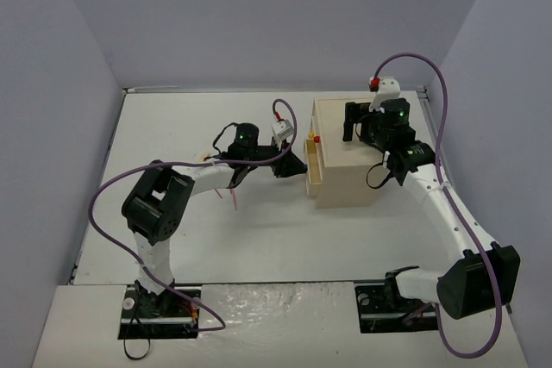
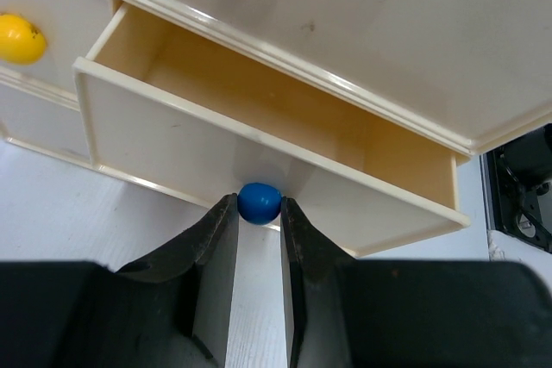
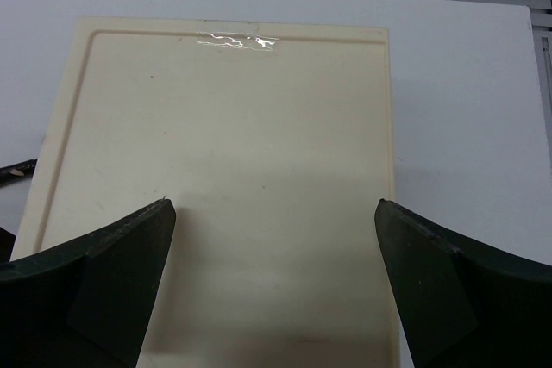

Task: Organize the makeup

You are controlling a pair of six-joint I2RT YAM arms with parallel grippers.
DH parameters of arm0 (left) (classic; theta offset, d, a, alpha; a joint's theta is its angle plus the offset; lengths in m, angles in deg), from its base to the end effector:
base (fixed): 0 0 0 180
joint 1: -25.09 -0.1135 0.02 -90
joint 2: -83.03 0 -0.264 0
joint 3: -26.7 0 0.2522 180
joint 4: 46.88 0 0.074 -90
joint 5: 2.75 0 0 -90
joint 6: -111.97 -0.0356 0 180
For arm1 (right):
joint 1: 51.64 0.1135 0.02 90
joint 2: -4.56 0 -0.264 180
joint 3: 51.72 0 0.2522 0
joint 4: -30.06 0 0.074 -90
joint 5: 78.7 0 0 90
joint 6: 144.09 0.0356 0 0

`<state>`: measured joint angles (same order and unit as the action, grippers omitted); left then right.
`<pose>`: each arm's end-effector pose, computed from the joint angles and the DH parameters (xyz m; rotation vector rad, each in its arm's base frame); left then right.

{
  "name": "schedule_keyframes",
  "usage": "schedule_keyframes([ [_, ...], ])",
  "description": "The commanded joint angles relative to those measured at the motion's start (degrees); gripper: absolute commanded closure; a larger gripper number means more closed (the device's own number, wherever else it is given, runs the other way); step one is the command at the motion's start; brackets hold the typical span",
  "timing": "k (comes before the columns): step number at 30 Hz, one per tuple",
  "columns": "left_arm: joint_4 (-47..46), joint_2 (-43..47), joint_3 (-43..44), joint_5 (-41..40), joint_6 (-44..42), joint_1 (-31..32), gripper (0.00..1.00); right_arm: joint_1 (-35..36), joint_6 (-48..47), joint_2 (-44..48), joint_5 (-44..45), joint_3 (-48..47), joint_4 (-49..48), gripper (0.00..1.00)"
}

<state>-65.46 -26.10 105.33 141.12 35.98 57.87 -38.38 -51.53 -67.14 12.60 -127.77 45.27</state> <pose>0.3348 -0.2498 0.2153 1.0092 1.6291 -1.3968 0.2885 0.0672 0.3626 -0.1480 1.7576 0.1808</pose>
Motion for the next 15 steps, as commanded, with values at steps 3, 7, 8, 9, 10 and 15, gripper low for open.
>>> schedule_keyframes([
  [3,0.67,7.0,-2.71,2.33,-2.2,-3.77,1.0,-1.48,-0.1,-1.74,9.72,-0.38,1.53,0.0],
  [7,3.47,8.29,-4.05,2.1,-4.29,-4.09,1.0,-1.68,-0.24,-1.76,10.64,-0.7,1.86,0.0],
  [8,3.63,8.51,-4.51,2.03,-4.5,-4.13,1.0,-1.74,-0.27,-1.66,10.76,-0.74,1.89,0.0],
  [9,3.71,8.58,-5.04,2.02,-4.72,-4.14,1.0,-1.75,-0.28,-1.6,10.82,-0.73,1.89,0.0],
  [10,4.0,8.64,-5.39,1.91,-5.12,-4.25,1.0,-1.93,-0.34,-1.54,10.82,-0.67,1.89,0.0],
  [15,5.03,8.41,-6.52,1.77,-5.86,-5.39,1.0,-2.09,-0.54,-1.33,10.56,-0.57,1.98,0.0],
])
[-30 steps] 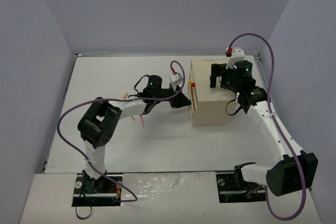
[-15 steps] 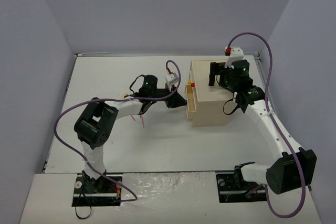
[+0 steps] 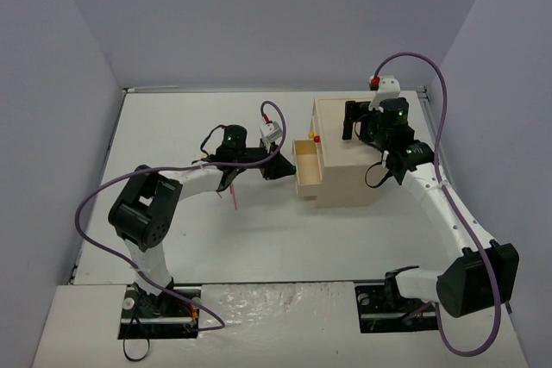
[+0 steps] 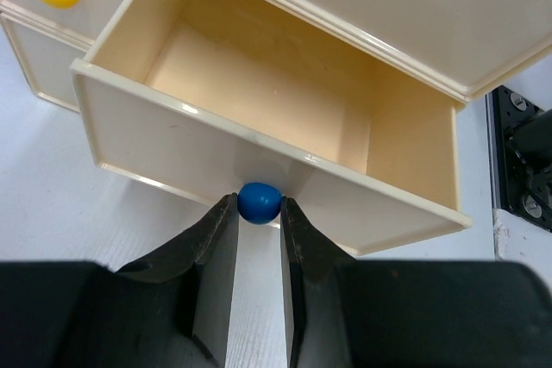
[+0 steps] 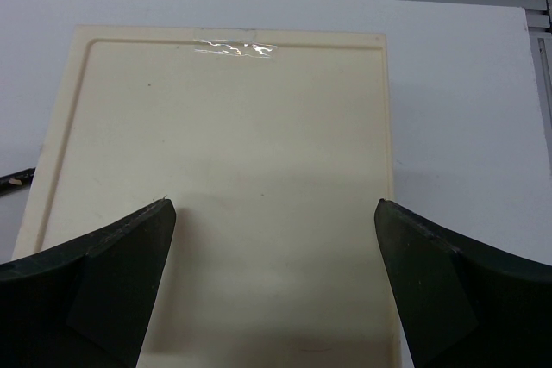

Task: Organize the makeup

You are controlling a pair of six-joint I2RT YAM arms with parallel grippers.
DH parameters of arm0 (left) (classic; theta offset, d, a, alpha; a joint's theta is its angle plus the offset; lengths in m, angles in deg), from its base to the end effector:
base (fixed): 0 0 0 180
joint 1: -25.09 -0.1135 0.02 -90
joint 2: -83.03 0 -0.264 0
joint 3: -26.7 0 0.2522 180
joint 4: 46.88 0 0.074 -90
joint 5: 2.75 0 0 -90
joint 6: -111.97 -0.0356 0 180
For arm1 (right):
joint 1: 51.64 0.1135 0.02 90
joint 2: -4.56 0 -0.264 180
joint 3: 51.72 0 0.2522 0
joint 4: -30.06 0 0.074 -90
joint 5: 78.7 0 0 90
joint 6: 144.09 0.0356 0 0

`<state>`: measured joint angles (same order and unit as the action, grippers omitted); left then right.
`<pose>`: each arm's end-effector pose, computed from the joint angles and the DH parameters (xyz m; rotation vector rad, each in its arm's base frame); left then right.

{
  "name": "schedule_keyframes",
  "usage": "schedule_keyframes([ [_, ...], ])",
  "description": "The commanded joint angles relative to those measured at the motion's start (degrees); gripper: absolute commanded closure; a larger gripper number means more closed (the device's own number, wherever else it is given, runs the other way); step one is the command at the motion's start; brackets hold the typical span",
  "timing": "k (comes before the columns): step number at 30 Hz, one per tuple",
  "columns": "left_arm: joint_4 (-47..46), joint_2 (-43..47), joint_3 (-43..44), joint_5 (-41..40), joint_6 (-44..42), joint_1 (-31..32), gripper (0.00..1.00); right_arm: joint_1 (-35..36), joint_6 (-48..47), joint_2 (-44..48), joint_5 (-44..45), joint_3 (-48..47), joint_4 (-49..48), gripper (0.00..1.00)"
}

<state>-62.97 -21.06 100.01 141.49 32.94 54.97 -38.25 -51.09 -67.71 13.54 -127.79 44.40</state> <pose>0.3261 -0.2207 0.2165 0.9954 1.6553 -1.3459 0.2912 0.0679 0.3616 -0.1307 1.7530 0.1742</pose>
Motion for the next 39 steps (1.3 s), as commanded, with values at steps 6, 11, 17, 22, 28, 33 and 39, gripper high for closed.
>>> schedule_keyframes([
  [6,6.77,3.77,0.28,0.91,-4.3,-3.59,0.99,-2.23,-1.28,-0.82,7.65,-1.1,2.85,0.0],
  [11,9.78,4.98,1.92,-0.22,-5.06,-3.52,0.6,-2.23,-1.83,-0.01,4.46,-1.82,2.85,0.0],
  [17,14.28,6.69,3.9,-2.02,-5.74,-3.47,0.27,-2.18,-2.12,1.29,0.81,-2.64,2.94,0.0],
  [22,19.44,9.91,4.62,-7.99,-6.73,-3.8,0.15,-2.14,-2.33,3.66,-1.57,-2.82,2.94,0.0],
  [28,35.46,8.92,12.37,-23.54,-10.97,-5.89,0.14,-2.14,-2.39,6.65,-5.6,-3.21,2.8,0.0],
  [33,45.37,1.73,21.88,-31.2,-16.83,-7.38,0.14,-2.14,-2.39,8.46,-6.54,-2.65,2.32,0.0],
  [39,55.46,-9.26,32.07,-33.82,-19.98,-7.91,0.2,-2.05,-2.39,10.34,-6.28,-2.11,2.05,0.0],
])
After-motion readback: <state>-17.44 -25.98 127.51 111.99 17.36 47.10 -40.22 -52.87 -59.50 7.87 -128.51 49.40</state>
